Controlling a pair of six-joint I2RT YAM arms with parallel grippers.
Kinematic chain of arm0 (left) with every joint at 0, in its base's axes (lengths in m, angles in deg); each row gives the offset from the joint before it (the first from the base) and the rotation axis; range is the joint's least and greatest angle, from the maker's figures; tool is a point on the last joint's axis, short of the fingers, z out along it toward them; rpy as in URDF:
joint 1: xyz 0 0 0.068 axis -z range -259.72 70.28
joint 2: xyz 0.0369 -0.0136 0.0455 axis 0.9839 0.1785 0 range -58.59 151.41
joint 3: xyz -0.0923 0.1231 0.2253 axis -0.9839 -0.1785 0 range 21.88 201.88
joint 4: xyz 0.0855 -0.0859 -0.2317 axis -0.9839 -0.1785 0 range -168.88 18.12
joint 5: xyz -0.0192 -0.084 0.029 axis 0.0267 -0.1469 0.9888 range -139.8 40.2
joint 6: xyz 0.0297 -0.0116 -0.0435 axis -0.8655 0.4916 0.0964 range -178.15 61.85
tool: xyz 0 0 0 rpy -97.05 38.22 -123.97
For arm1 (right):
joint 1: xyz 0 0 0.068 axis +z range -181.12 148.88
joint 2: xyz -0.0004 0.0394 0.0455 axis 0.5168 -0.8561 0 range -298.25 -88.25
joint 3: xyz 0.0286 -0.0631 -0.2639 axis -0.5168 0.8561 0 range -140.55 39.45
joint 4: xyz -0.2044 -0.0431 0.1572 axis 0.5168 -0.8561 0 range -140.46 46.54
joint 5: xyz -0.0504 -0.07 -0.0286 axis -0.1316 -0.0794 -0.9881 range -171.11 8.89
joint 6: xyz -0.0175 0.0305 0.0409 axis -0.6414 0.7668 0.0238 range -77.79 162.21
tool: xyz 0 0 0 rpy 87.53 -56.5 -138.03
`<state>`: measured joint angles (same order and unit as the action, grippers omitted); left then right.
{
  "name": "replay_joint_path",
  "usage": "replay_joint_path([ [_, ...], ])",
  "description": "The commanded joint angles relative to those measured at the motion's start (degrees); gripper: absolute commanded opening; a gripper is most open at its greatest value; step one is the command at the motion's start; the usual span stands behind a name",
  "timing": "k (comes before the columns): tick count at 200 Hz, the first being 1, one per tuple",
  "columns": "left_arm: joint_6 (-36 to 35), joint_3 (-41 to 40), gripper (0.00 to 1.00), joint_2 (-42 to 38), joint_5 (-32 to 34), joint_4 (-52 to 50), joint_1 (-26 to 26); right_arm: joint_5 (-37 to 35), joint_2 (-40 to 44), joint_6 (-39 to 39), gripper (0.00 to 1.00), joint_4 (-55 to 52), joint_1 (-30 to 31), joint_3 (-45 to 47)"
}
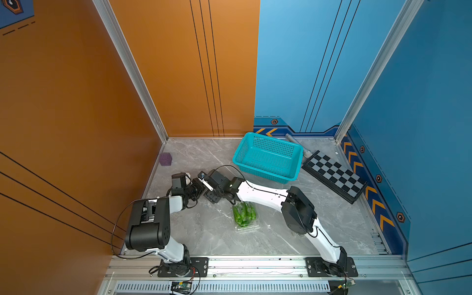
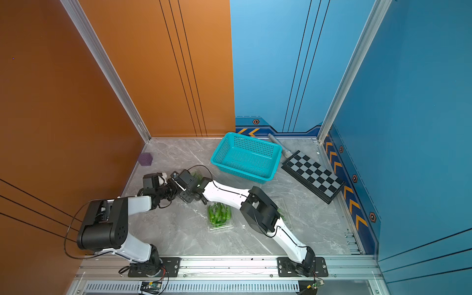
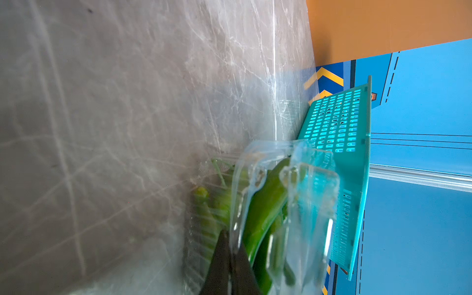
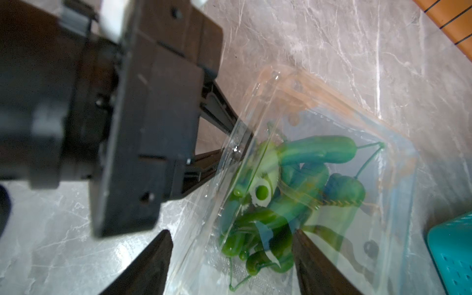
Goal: Take small green peppers out of containers
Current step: Open the packing box at the center of the board.
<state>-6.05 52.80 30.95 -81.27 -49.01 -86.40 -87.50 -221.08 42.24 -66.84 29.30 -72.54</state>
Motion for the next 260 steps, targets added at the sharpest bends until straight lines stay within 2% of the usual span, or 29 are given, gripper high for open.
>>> replay_joint_path([
  [1, 0.3, -1.1, 0.0, -0.6, 0.2, -0.6, 0.2, -2.0, -2.0, 1.0, 0.73, -1.5, -0.2, -0.5],
  [37, 0.5, -1.2, 0.0, -0.8, -0.2, -0.6, -0.1, -5.1, -3.0, 0.0, 0.72, -1.4, -0.5, -0.2],
  [86, 0.5, -1.4, 0.0, -0.9, -0.4, -0.5, -0.5, -9.1, -4.4, -1.2, 0.64, -1.3, -0.3, 0.5],
  [140, 0.2, -1.7, 0.0, -0.5, -0.7, -0.6, -1.2, -12.8, -3.4, -2.7, 0.46, -1.0, -0.5, 2.5],
  [196, -0.3, -2.3, 0.0, 0.1, -0.5, -0.6, -2.4, -15.7, -1.1, -4.9, 0.18, -0.6, -0.7, 6.4],
  [227, -0.5, -2.1, 0.0, 0.7, -0.8, -0.6, -2.4, -10.1, 1.5, -2.7, 0.11, -0.8, -2.3, 7.6],
  [260, -0.7, -2.3, 0.0, 0.6, -0.5, -0.6, -2.5, -2.9, 3.9, -0.4, 0.09, -3.7, -4.6, 7.0],
])
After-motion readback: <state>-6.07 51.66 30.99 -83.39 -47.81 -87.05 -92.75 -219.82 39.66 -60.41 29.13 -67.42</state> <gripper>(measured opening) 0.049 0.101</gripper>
